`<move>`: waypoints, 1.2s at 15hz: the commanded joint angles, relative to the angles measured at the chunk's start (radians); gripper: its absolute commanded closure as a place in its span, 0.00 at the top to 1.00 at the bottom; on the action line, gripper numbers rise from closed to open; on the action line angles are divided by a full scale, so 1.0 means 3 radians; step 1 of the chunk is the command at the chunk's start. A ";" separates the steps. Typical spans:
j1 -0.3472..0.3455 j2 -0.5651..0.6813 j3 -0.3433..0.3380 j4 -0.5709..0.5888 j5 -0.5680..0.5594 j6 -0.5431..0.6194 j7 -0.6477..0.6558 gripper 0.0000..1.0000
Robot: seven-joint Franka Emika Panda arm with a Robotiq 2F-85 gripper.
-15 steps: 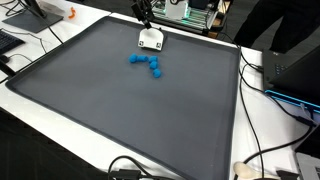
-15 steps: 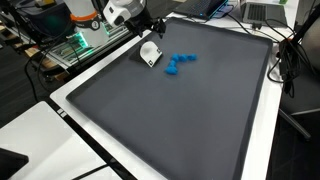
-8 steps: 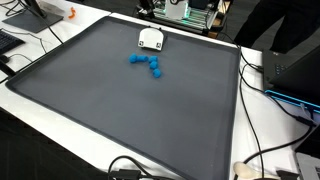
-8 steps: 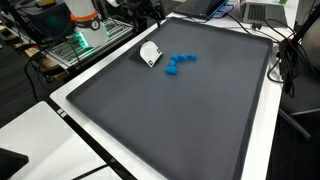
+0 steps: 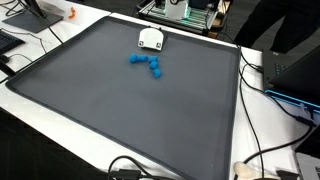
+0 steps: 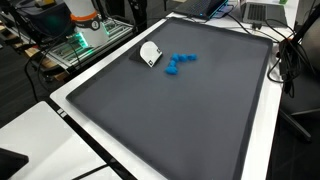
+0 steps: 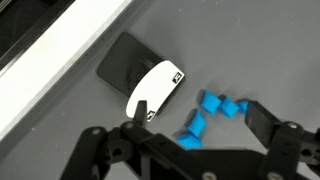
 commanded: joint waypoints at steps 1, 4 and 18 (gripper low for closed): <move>0.0071 -0.0033 0.0103 0.0135 -0.0286 -0.0131 -0.0226 1.00; 0.0126 -0.0015 0.0168 0.0229 -0.0445 -0.0140 -0.0449 1.00; 0.0243 -0.0004 0.0201 0.0345 -0.0548 0.0007 -0.1097 1.00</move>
